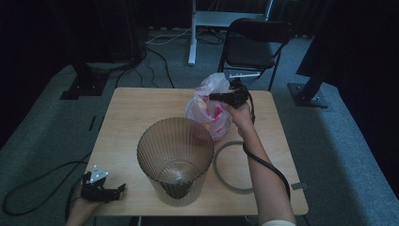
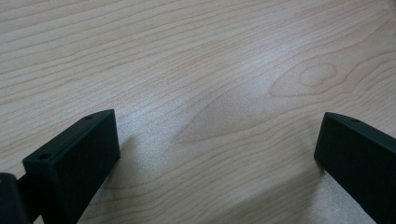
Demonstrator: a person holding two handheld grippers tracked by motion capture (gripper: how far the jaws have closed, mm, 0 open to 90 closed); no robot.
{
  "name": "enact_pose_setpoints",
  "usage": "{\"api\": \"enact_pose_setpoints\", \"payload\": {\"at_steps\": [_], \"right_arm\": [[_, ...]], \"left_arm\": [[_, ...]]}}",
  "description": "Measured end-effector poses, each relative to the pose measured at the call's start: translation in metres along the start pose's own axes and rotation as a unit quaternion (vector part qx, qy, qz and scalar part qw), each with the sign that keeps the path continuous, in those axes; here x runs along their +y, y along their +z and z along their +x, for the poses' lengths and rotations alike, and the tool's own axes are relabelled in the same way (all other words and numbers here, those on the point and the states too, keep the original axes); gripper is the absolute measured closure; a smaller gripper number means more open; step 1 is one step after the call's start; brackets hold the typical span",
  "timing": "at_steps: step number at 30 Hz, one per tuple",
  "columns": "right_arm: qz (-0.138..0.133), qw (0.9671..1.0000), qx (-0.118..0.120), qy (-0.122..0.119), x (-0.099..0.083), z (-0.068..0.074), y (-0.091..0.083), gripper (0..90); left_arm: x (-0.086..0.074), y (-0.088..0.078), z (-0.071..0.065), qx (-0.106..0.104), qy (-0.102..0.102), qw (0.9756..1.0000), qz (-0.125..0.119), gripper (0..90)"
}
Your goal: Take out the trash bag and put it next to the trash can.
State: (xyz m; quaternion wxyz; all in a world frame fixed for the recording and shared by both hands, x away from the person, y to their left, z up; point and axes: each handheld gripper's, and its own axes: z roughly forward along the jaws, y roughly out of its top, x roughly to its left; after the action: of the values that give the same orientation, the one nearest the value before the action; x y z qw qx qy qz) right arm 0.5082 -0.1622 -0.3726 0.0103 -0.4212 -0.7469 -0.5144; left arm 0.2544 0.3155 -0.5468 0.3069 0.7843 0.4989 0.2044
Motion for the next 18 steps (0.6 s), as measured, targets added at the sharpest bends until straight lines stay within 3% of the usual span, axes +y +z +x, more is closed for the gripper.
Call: {"api": "enact_pose_setpoints", "payload": {"at_steps": [4,18], "right_arm": [[-0.003,0.9999,0.006,0.015,0.000,0.000,0.001,59.2],[-0.005,0.9998,0.013,0.012,-0.002,0.009,-0.012,49.6]], "left_arm": [[0.000,0.000,0.000,0.001,-0.001,1.0000,0.001,0.1],[0.000,0.000,0.000,0.002,-0.002,1.0000,0.001,0.1]]}}
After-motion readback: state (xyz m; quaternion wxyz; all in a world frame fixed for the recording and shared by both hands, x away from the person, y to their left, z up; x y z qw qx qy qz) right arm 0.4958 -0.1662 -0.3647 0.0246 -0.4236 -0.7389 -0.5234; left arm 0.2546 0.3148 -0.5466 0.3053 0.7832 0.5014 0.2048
